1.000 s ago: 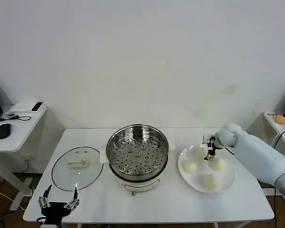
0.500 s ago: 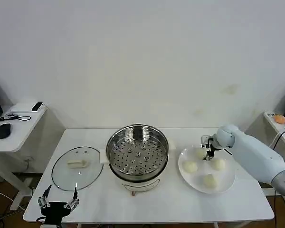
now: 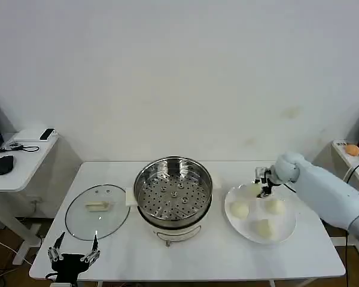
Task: Take steamed baozi put them in steamer then cover it.
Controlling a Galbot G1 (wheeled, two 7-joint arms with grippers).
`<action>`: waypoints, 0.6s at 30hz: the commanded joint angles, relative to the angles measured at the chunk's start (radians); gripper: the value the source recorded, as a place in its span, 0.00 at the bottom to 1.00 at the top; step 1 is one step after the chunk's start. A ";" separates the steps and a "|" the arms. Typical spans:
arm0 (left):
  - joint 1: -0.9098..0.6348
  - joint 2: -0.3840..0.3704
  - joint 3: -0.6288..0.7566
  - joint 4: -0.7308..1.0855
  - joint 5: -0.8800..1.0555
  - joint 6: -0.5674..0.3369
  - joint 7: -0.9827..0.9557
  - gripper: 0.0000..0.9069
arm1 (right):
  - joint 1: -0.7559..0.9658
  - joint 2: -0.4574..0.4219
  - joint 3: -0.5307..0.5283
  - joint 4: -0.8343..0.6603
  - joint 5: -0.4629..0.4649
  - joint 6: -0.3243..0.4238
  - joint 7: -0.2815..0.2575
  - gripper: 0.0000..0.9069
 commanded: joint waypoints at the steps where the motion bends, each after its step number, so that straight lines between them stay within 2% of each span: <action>1: 0.001 0.000 0.001 0.002 -0.002 0.001 0.000 1.00 | 0.218 -0.064 -0.068 0.154 0.129 -0.003 -0.004 0.72; 7: -0.004 -0.003 0.017 -0.004 0.001 0.002 0.000 1.00 | 0.350 0.008 -0.148 0.190 0.213 -0.012 -0.005 0.72; 12: -0.002 -0.009 0.018 -0.009 0.004 0.001 -0.002 1.00 | 0.437 0.097 -0.267 0.231 0.291 -0.011 0.009 0.71; 18: 0.004 -0.005 0.000 -0.013 0.003 0.002 0.000 1.00 | 0.512 0.211 -0.372 0.263 0.309 0.034 0.006 0.72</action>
